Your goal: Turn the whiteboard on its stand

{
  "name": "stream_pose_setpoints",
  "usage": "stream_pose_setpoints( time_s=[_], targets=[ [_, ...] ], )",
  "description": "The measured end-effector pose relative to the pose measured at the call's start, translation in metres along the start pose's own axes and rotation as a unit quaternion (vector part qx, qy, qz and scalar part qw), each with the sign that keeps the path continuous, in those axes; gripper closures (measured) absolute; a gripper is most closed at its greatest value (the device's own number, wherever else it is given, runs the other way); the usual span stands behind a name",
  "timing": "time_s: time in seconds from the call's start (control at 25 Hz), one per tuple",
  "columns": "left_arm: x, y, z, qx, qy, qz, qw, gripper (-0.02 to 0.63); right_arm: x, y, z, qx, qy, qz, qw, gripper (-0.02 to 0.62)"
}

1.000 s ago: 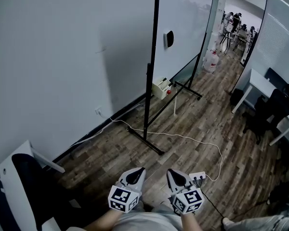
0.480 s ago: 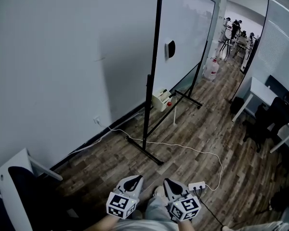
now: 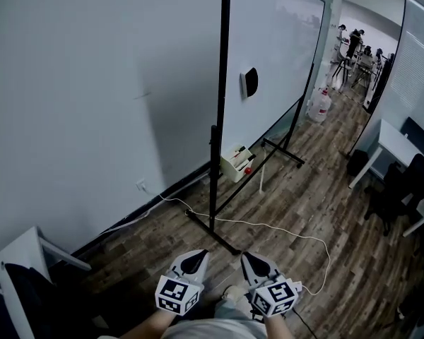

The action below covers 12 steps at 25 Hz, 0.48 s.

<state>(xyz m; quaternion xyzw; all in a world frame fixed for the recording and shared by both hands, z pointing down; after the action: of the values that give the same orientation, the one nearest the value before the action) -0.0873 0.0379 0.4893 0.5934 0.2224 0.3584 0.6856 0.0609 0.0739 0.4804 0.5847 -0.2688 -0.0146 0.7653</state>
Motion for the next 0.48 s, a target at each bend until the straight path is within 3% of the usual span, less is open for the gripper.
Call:
stream_pose_setpoints(
  time_s=[0.48],
  targets=[
    [-0.013, -0.023, 0.098, -0.008, -0.020, -0.008, 0.9997, 0.595, 0.084, -0.047, 0.036, -0.009, -0.016, 0.006, 1.000, 0.589]
  ],
)
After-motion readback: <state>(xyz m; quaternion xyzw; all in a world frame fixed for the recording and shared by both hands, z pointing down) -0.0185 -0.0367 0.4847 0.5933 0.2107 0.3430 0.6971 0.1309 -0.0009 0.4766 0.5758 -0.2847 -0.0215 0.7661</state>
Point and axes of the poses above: the fingertips, and each gripper's own axes: z forward along the fingers, x to its right, y out of its underside, the point moved 4 cm from there along -z, backward along the fingers, and after that the axes turned 14 degrees about z, right-handed, at the moved point
